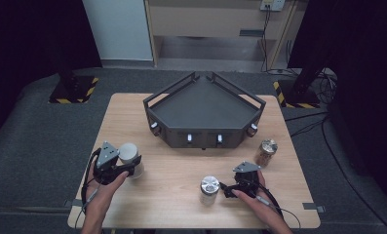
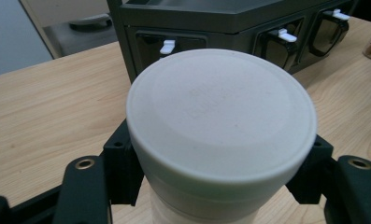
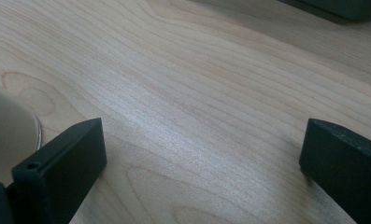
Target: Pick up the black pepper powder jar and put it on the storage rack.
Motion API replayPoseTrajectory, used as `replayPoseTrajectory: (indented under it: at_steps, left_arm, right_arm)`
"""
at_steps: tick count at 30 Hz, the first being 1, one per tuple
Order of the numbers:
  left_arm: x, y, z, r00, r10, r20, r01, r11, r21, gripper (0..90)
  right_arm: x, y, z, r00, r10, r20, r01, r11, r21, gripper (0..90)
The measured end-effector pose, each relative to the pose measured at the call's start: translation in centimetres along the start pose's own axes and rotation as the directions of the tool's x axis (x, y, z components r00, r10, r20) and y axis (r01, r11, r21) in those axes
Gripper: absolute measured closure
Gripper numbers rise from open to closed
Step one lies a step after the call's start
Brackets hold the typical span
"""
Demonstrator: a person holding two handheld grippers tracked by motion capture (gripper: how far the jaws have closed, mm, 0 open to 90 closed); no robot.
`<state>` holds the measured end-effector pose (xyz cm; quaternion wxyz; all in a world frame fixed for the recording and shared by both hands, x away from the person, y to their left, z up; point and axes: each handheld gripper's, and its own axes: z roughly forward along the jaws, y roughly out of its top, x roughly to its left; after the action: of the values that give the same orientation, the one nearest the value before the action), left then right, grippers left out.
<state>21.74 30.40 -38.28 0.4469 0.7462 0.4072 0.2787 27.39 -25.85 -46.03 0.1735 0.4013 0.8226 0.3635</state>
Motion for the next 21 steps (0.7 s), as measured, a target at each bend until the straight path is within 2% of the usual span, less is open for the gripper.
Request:
replayPoseTrajectory:
  at_steps: [6, 9, 21]
  left_arm:
    - [0.3, 0.2, 0.0, 0.9996, 0.012, 0.026, -0.012, 0.9999, -0.001, 32.9]
    - [0.2, 0.6, 0.0, 0.9990, 0.030, 0.033, -0.031, 0.9995, 0.005, 32.9]
    - [0.4, 2.2, 0.2, 0.9963, 0.059, 0.062, -0.059, 0.9983, -0.003, 32.9]
  right_arm:
    - [0.0, 0.0, 0.0, 1.0000, 0.000, 0.000, 0.000, 1.000, 0.000, 0.7]
    - [0.0, 0.0, 0.0, 1.0000, 0.000, 0.000, 0.000, 1.000, 0.000, 0.7]
    - [0.0, 0.0, 0.0, 1.0000, 0.000, 0.000, 0.000, 1.000, 0.000, 0.7]
